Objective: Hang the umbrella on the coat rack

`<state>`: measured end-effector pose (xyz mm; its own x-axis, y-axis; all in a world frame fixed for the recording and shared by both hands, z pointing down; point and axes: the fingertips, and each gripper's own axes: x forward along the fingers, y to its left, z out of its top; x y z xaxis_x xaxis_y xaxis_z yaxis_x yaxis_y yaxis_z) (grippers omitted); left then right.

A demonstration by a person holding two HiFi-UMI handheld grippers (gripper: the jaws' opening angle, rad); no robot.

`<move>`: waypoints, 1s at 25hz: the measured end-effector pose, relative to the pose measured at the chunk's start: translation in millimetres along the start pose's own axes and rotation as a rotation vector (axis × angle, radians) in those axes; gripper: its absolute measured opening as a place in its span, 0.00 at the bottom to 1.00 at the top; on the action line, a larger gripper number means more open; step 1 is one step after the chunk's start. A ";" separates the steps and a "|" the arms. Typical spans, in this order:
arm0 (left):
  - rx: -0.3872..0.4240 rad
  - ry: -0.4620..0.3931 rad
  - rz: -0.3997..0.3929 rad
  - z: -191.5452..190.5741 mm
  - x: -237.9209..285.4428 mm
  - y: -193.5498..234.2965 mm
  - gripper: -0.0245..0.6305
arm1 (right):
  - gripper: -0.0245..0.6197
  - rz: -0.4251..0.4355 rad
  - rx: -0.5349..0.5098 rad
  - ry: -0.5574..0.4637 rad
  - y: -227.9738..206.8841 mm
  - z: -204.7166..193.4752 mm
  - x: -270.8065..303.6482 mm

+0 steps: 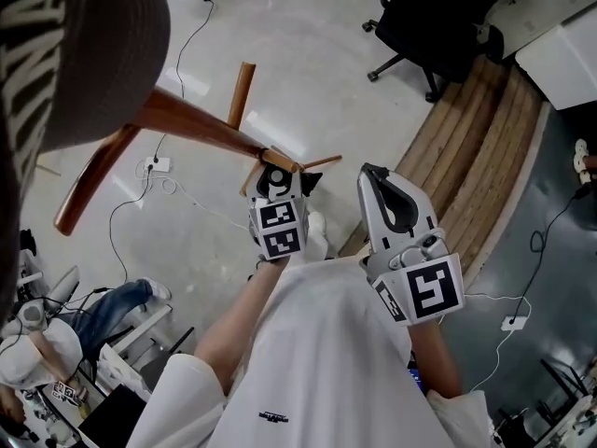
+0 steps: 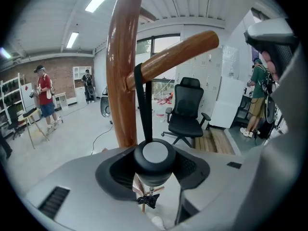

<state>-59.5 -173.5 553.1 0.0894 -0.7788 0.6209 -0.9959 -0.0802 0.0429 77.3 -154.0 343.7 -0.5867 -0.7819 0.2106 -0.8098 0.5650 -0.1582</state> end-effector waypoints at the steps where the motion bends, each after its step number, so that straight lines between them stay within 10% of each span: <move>1: 0.002 0.004 0.005 -1.8 2.6 -0.3 0.35 | 0.05 -0.004 0.002 0.002 -1.3 -1.2 -0.9; 18: -0.062 0.087 -0.026 -27.9 6.7 -8.5 0.45 | 0.05 -0.027 0.008 0.001 -7.5 0.4 -7.8; 25: -0.050 0.018 -0.121 -7.2 -33.0 -16.0 0.36 | 0.05 -0.033 0.003 -0.006 -3.8 2.2 -7.8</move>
<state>-46.6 -142.0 537.5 0.2093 -0.7541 0.6225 -0.9774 -0.1416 0.1571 85.0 -150.7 340.5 -0.5595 -0.8016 0.2104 -0.8287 0.5380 -0.1540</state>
